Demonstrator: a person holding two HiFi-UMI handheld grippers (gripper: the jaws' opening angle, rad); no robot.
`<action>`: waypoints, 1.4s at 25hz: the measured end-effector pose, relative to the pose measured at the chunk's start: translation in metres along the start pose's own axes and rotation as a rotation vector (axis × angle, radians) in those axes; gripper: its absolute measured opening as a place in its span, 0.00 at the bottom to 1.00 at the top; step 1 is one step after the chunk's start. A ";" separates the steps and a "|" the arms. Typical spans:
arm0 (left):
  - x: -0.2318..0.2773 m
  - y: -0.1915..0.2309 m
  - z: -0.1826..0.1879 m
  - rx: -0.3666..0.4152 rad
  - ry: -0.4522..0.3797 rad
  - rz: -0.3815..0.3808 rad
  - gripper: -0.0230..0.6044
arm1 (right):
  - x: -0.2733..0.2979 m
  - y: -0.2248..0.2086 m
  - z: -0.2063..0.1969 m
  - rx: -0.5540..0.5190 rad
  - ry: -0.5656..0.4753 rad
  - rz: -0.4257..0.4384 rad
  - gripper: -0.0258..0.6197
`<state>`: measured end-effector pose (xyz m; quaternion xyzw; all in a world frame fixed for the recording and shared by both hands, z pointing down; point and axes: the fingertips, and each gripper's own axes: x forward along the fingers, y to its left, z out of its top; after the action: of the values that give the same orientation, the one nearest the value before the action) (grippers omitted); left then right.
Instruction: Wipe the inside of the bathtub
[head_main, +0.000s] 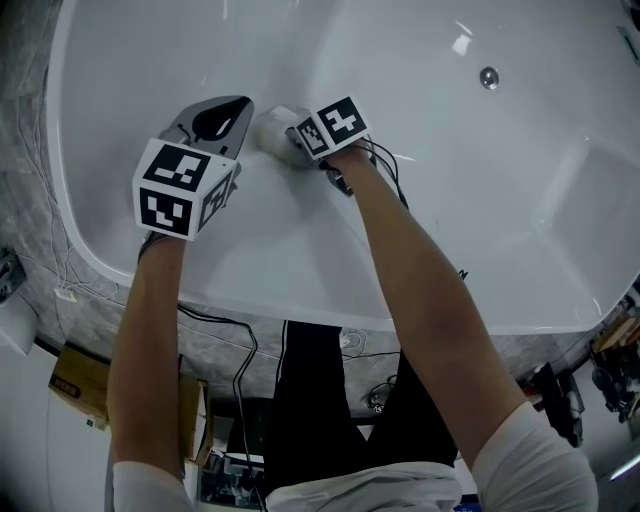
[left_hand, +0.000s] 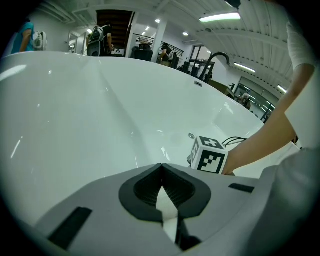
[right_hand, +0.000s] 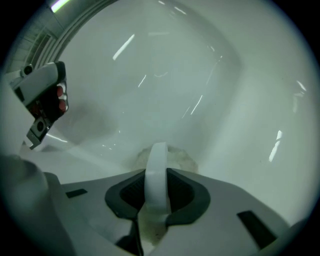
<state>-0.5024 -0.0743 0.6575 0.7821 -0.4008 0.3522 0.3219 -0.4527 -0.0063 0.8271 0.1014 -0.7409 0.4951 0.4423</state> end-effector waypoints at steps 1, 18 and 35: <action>-0.001 -0.002 0.003 0.000 -0.005 -0.002 0.05 | -0.008 0.001 0.002 0.004 -0.024 0.002 0.19; -0.044 -0.066 0.070 0.013 -0.099 -0.064 0.05 | -0.211 0.014 -0.004 0.072 -0.365 -0.166 0.19; -0.168 -0.251 0.137 -0.030 -0.214 -0.097 0.05 | -0.490 0.114 -0.110 0.047 -0.676 -0.268 0.19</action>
<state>-0.3199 0.0038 0.3917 0.8287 -0.3998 0.2446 0.3058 -0.1705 -0.0010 0.3958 0.3657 -0.8138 0.3883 0.2310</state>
